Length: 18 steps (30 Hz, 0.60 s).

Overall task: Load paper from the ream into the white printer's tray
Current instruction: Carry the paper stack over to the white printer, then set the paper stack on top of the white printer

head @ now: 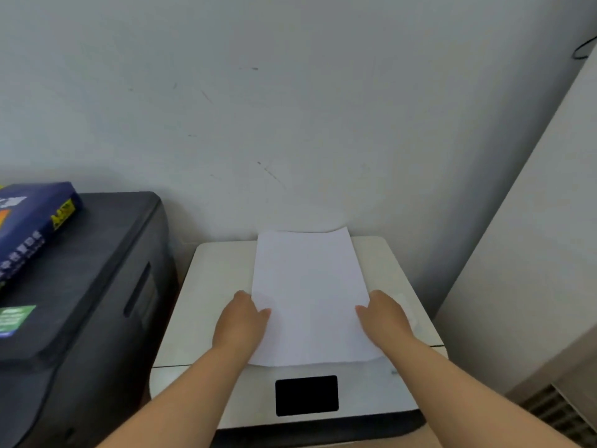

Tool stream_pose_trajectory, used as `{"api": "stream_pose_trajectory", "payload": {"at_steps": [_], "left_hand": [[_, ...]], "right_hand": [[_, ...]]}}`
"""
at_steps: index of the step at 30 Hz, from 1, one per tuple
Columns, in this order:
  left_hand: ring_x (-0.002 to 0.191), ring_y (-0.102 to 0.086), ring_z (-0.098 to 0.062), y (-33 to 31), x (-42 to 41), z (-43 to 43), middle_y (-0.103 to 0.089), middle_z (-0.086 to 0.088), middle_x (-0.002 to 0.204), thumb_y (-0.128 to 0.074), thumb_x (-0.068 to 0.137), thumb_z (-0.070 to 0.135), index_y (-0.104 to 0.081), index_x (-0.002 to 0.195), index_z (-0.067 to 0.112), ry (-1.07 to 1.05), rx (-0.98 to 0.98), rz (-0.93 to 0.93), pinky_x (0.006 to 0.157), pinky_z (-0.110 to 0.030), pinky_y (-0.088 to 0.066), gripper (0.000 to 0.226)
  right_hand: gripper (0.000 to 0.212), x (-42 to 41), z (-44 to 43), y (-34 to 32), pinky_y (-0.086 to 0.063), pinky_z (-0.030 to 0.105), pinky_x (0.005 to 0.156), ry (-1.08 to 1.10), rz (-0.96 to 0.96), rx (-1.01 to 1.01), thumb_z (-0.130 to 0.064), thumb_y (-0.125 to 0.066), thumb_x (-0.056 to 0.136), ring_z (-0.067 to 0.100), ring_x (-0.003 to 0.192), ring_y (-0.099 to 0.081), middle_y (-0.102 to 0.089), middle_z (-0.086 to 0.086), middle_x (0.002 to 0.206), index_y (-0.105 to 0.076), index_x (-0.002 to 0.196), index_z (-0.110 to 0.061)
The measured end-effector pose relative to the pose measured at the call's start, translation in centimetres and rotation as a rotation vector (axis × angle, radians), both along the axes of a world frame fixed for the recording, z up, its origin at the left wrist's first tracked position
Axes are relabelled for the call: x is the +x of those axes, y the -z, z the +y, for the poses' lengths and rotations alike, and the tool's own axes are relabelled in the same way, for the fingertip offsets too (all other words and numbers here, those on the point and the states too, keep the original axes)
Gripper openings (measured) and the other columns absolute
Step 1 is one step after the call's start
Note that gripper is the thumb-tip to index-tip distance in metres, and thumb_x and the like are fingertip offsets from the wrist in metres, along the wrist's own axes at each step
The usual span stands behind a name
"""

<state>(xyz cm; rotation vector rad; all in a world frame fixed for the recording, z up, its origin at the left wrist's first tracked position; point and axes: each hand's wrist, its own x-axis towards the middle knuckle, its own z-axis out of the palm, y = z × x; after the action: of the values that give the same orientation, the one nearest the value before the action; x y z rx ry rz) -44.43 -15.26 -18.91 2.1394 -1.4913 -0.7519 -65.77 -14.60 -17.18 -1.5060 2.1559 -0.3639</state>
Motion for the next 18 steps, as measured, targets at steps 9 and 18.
{"api": "stream_pose_trajectory", "payload": {"at_steps": [9,18], "left_hand": [[0.145,0.003,-0.028,1.1,0.1,1.6,0.0,-0.011,0.158,-0.027,0.092,0.051,-0.007,0.147,0.02,0.086,-0.009,-0.397,0.116,-0.042,-0.003,0.066],[0.144,0.012,-0.024,1.9,0.2,1.8,0.013,-0.009,0.157,-0.012,0.093,0.053,0.008,0.146,0.02,0.13,0.09,-0.425,0.117,-0.043,0.004,0.066]], "right_hand": [[0.094,-2.7,-0.2,1.1,-0.003,0.047,0.116,0.009,0.226,0.091,-0.066,-0.045,0.08,0.029,0.145,0.008,0.003,0.012,0.158,-0.004,0.149,-0.016],[0.102,-3.7,0.0,2.2,0.003,0.049,0.116,-0.026,0.217,0.154,-0.077,-0.032,0.077,0.031,0.144,0.014,0.016,0.011,0.157,0.01,0.148,-0.018]]}}
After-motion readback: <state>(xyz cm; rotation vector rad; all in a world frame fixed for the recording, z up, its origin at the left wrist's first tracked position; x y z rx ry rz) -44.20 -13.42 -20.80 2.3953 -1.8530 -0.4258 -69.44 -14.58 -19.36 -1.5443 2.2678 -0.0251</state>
